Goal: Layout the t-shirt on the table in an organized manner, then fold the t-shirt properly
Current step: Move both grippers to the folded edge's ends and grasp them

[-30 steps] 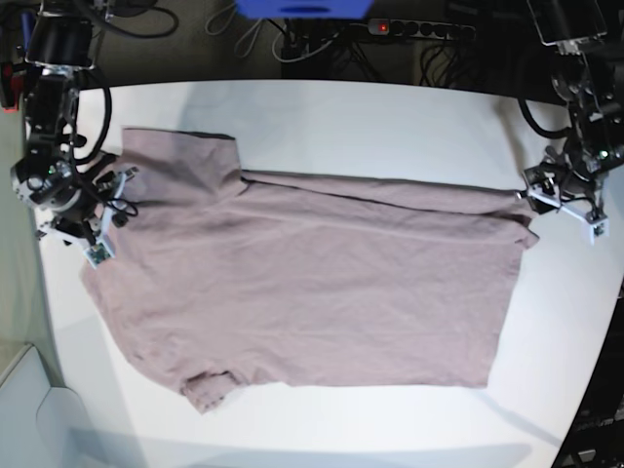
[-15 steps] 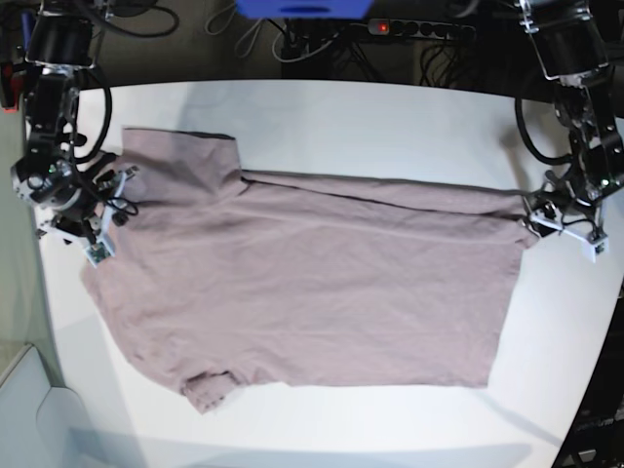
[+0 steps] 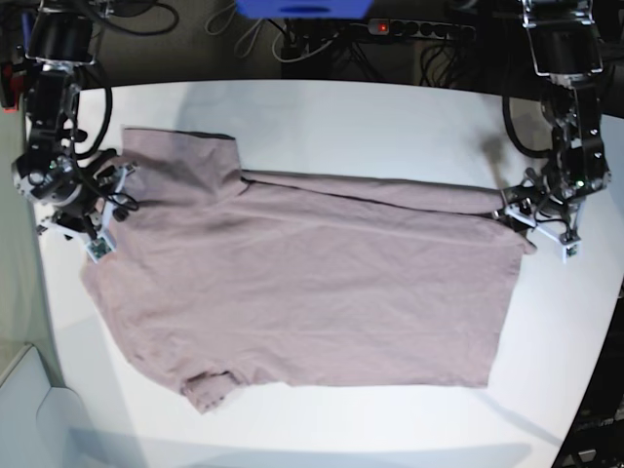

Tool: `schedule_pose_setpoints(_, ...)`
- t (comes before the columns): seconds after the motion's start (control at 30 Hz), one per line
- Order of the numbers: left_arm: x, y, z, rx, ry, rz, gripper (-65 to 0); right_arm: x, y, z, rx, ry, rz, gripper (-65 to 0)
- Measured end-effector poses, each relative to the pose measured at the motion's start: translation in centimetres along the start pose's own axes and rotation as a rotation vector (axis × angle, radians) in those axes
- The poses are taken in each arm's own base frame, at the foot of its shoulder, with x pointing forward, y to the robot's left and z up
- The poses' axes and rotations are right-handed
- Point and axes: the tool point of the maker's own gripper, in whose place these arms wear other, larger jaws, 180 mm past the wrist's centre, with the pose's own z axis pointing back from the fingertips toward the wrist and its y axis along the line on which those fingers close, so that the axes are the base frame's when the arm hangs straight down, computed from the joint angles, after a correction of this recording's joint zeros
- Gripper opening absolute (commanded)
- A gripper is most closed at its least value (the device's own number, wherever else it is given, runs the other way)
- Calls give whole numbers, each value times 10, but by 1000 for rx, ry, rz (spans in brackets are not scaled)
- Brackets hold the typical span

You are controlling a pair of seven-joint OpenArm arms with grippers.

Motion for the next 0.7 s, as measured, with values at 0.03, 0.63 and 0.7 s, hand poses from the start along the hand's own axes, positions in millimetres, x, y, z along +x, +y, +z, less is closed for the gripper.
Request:
schedule_pose_setpoints(0.03, -1, 1, 0, 1, 1, 0, -335, 0, 0, 0, 0, 0, 0, -365)
schedule_pose_setpoints(0.63, -10, 15, 2, 28, 18, -16, -647, -57, -29, 20, -83, 100, -83, -297)
schedule_pose_setpoints(0.7, -11, 13, 2, 26, 18, -14, -647, -65, -20, 22, -66, 112, -80, -297)
